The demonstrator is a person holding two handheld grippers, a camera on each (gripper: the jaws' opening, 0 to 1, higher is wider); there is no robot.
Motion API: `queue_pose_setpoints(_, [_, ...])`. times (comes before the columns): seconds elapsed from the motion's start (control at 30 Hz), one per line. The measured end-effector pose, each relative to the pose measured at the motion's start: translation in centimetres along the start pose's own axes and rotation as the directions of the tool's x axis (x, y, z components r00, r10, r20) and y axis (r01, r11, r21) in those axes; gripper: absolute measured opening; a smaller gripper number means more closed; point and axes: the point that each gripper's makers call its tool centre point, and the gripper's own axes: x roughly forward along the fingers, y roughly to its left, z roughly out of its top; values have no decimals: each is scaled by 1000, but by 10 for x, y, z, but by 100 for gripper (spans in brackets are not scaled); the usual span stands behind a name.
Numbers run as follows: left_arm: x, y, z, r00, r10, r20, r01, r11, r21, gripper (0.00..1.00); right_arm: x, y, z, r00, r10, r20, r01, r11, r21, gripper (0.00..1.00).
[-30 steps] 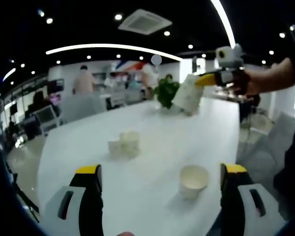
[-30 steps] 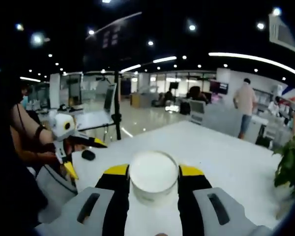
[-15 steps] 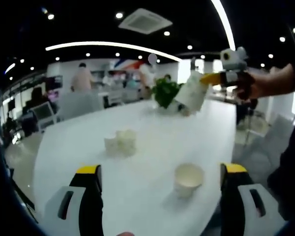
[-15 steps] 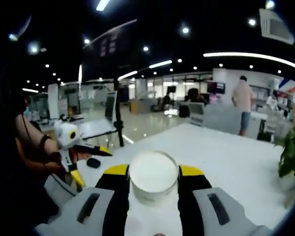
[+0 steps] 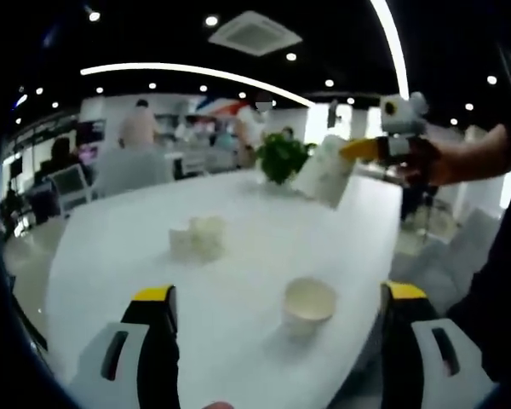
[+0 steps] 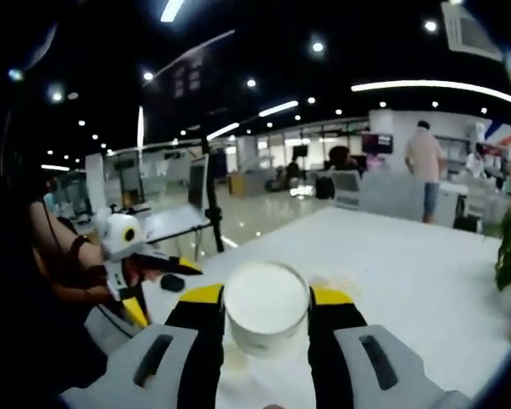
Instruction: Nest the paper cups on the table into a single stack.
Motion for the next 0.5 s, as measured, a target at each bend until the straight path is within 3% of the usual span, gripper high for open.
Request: queue_pose_setpoints(0.5, [15, -37, 17, 992, -122, 39, 124, 990, -60, 96, 12, 23, -1, 998, 63, 1, -63, 998, 13, 34])
